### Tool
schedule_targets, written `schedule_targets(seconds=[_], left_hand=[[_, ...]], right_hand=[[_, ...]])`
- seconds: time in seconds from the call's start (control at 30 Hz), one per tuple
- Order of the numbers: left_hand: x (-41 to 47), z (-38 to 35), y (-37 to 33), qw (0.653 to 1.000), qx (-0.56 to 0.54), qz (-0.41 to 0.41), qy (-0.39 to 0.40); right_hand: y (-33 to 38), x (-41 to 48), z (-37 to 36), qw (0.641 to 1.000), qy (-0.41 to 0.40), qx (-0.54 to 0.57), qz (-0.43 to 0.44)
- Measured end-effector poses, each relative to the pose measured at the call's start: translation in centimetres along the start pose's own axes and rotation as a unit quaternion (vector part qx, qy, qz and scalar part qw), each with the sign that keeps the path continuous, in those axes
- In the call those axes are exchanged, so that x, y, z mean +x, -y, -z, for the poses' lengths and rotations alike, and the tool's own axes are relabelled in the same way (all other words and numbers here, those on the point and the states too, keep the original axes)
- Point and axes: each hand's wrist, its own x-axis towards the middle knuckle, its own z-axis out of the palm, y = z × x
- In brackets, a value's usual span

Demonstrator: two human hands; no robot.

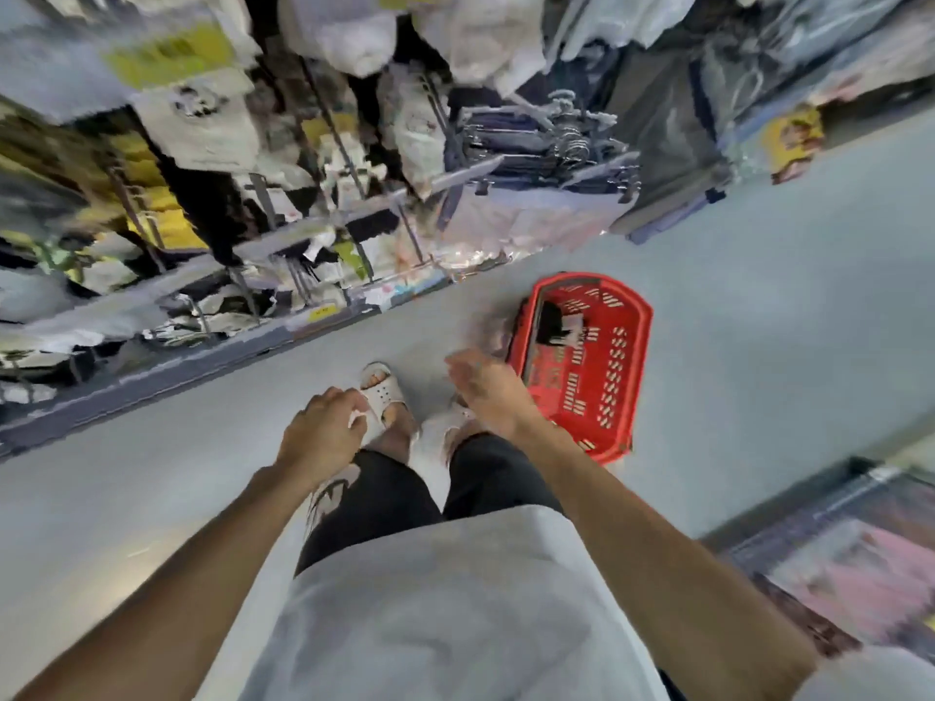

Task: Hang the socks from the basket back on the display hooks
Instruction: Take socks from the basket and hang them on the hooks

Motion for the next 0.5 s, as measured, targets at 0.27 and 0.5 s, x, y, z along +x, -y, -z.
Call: schedule_targets(seconds=[0.27,0.5], left_hand=[[4.5,-8.4,-5.5,0.97,0.126,-0.136,0.159],[14.1,-18.2,-14.1,0.954,0.157,-0.204,0.155]], right_hand=[[-16.9,-9.2,-3.6,0.924,-0.072,0.221,-0.304],[-27.4,-2.6,-4.1,0.788,-0.195,0.454,-0.367]])
